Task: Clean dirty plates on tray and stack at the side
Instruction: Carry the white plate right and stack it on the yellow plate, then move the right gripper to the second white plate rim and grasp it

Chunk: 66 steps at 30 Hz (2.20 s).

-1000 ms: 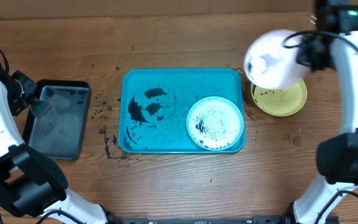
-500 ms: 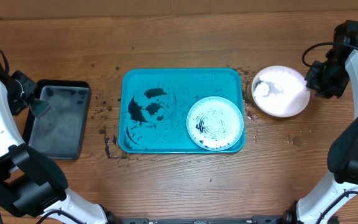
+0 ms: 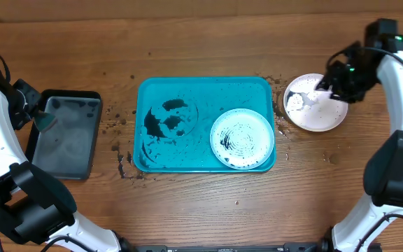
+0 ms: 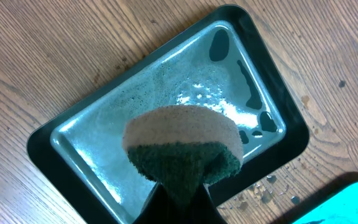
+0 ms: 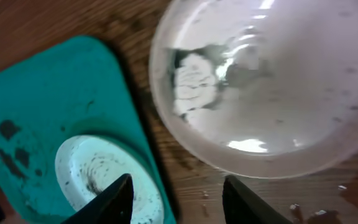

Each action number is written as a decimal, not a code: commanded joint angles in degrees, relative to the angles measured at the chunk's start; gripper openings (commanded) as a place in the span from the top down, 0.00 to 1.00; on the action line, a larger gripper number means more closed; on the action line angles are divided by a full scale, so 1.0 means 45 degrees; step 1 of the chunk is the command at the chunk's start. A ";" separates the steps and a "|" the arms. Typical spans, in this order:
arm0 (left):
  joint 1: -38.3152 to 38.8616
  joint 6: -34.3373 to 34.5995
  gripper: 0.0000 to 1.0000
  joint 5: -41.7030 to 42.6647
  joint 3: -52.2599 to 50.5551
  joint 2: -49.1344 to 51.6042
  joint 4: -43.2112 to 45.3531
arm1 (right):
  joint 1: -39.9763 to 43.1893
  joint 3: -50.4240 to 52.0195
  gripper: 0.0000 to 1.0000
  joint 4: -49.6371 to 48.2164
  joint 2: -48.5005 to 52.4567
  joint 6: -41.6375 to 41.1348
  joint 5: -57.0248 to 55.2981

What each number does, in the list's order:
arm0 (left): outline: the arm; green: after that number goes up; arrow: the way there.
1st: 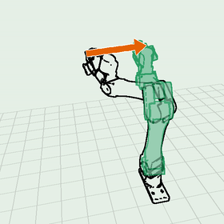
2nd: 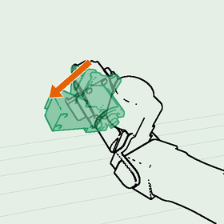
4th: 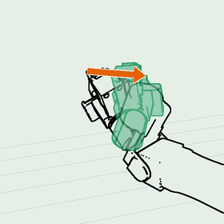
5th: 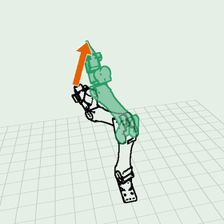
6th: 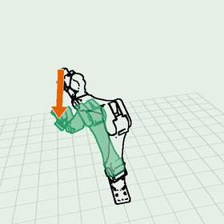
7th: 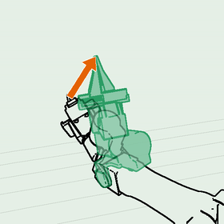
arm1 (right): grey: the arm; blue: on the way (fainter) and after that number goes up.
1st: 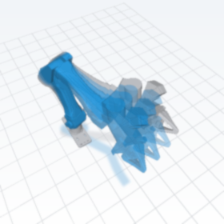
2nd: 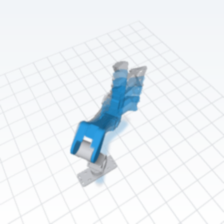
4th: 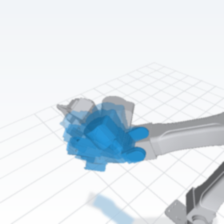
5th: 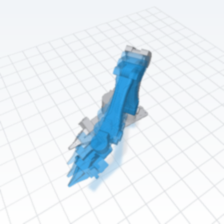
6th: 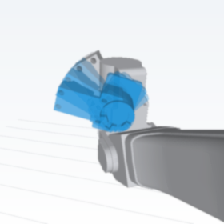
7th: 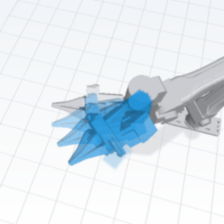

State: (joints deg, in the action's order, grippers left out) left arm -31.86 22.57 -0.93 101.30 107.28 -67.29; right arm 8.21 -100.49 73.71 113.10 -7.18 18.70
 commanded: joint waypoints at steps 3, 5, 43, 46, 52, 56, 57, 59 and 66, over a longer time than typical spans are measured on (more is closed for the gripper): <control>0.0097 0.0180 0.96 0.0228 0.0233 0.0165 0.0058 | -0.2526 0.0044 0.52 -0.0175 0.0306 0.0753 -0.0733; 0.0097 0.0180 0.96 0.0228 0.0233 0.0165 0.0053 | -0.3400 0.0136 0.48 -0.0063 0.0515 0.0709 -0.1885; 0.0097 0.0175 0.96 0.0248 0.0233 0.0165 0.0044 | -0.6154 0.2331 0.70 0.0000 0.1423 -0.2458 -0.4716; 0.0092 0.0175 0.96 0.0461 0.0233 0.0165 0.0053 | -0.6154 0.2331 0.70 0.0000 0.1423 -0.2458 -0.4716; 0.0097 0.0170 0.96 0.0457 0.0233 0.0165 0.0053 | -0.6154 0.2336 0.70 -0.0034 0.1423 -0.2458 -0.4716; 0.0092 0.0165 0.96 0.0457 0.0233 0.0165 0.0049 | -0.6154 0.2346 0.70 -0.0136 0.1438 -0.2458 -0.4716; 0.0092 0.0155 0.96 0.0461 0.0233 0.0165 0.0049 | -0.6154 0.2346 0.70 -0.0175 0.1447 -0.2458 -0.4711; 0.0092 0.0136 0.96 0.0461 0.0233 0.0165 0.0039 | -0.6154 0.2346 0.69 -0.0262 0.1447 -0.2385 -0.4716; 0.0092 0.0136 0.96 0.0461 0.0233 0.0165 0.0044 | -0.6154 0.2579 0.69 -0.0389 0.1452 -0.2312 -0.4867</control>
State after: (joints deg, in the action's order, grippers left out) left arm -31.86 22.57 0.47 101.30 107.28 -67.29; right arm -19.81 -90.08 72.18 119.79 -17.80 -2.92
